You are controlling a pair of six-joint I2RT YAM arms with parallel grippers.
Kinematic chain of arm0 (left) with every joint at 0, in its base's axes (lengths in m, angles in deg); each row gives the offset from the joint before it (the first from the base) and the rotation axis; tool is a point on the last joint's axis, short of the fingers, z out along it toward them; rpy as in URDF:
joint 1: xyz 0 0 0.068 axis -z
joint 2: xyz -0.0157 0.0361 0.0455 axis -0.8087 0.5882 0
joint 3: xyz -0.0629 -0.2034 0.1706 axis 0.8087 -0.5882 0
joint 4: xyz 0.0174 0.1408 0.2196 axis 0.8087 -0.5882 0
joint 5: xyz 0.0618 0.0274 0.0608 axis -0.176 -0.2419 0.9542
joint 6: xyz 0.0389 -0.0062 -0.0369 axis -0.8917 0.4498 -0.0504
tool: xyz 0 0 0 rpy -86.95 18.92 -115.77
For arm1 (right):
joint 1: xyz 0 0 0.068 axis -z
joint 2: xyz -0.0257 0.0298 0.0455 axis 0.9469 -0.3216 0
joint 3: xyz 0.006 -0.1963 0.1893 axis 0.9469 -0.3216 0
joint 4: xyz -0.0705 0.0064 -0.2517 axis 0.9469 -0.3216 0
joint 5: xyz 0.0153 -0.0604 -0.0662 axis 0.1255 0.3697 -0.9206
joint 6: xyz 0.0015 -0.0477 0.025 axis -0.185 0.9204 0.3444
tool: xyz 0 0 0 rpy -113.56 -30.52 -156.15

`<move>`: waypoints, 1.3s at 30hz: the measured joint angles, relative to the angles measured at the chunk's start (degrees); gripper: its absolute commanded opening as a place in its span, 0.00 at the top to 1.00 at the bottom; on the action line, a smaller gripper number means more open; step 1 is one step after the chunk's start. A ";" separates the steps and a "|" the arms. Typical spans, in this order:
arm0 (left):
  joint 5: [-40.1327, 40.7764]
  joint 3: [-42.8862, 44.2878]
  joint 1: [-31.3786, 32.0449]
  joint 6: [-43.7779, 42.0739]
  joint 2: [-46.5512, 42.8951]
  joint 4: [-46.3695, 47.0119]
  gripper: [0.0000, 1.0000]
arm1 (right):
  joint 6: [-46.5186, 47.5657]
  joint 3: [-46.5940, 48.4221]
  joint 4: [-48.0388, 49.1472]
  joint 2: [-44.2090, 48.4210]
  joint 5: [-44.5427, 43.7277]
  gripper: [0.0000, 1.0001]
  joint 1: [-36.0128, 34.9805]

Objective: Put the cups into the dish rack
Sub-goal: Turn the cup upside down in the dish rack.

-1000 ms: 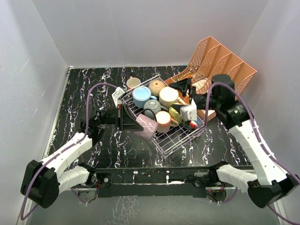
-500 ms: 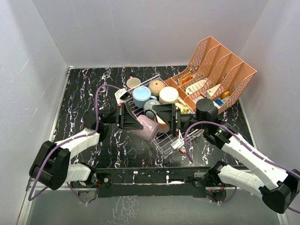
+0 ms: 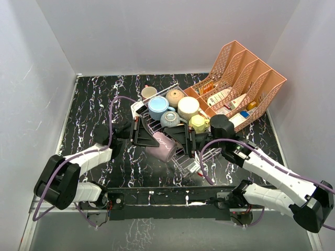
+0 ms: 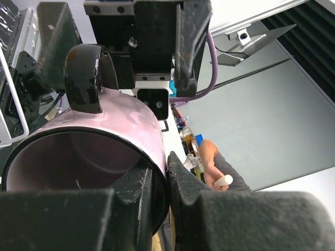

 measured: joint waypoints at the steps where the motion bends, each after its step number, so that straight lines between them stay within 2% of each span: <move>1: 0.00 0.00 -0.02 0.26 0.35 0.00 1.00 | 0.11 0.00 0.13 -0.15 0.00 0.23 -0.35; 15: -1.25 0.02 1.44 2.49 3.67 0.87 1.00 | 0.66 -0.68 -0.13 -2.27 -1.14 0.52 -2.58; 22: -1.62 0.04 1.68 2.69 3.67 1.29 1.00 | 0.68 -1.77 0.26 -2.29 -2.05 0.71 -2.78; 23: -1.73 0.04 1.70 2.73 3.69 1.22 1.00 | 0.72 -1.90 0.24 -2.29 -2.29 0.75 -2.89; 25: -1.84 0.04 1.73 2.82 3.69 1.29 1.00 | 0.74 -2.10 0.48 -2.32 -2.78 0.90 -2.99; 27: -1.86 0.04 1.68 3.17 3.69 1.53 1.00 | 0.98 -2.45 1.20 -2.23 -2.84 0.92 -3.02; 30: -1.95 0.07 1.64 3.50 3.69 2.16 0.86 | 1.01 -2.58 1.64 -2.01 -3.04 0.92 -3.19; 34: -0.98 0.07 1.84 3.15 3.67 2.54 0.53 | 0.94 -2.60 1.60 -1.53 -3.82 0.92 -3.74; 36: 0.17 0.07 2.05 2.47 3.50 2.51 0.40 | 0.76 -2.80 1.40 -1.36 -4.20 0.92 -4.46; 39: 1.29 0.02 2.10 0.13 2.38 2.12 0.28 | -0.76 -3.02 0.52 -0.31 -4.79 0.92 -4.87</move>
